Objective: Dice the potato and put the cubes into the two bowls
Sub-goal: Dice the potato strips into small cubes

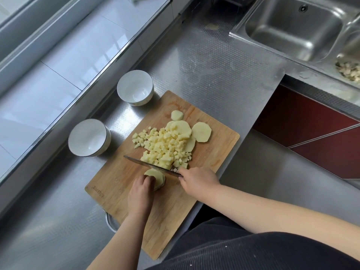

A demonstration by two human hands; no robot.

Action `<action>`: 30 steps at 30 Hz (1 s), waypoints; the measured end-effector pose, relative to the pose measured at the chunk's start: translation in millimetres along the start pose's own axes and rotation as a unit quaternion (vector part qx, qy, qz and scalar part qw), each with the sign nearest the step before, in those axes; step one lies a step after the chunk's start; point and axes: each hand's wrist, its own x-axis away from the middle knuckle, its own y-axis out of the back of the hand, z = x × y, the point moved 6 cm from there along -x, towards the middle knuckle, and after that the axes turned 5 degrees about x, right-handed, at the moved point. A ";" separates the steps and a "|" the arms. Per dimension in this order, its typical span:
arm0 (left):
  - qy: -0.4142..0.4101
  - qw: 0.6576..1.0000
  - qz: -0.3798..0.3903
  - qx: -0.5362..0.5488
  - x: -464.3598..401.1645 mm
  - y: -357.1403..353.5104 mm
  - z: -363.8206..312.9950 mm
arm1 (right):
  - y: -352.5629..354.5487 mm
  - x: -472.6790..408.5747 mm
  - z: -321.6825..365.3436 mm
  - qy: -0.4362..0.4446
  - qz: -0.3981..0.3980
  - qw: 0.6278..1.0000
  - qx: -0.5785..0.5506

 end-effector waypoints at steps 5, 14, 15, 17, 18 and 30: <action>0.013 1.000 -0.003 0.017 -2.2 1.1 0.8 | 0.1 4.0 15.7 0.030 -0.007 0.999 0.025; 0.082 0.996 0.031 0.024 -14.6 5.7 2.5 | 0.0 0.0 19.9 0.012 0.007 1.000 0.022; 0.084 0.996 0.031 0.025 -14.8 5.5 2.9 | 0.0 -0.4 20.0 0.008 0.012 1.000 0.023; 0.090 0.995 0.033 0.029 -14.5 5.6 2.7 | 0.1 -0.8 20.0 0.004 0.023 0.999 0.022; 0.089 0.995 0.034 0.031 -14.4 5.5 2.2 | 0.2 -1.1 19.8 0.001 0.027 0.999 0.022; 0.088 0.995 0.038 0.021 -13.4 7.0 2.8 | -11.3 -6.2 17.6 -0.056 0.104 0.992 0.031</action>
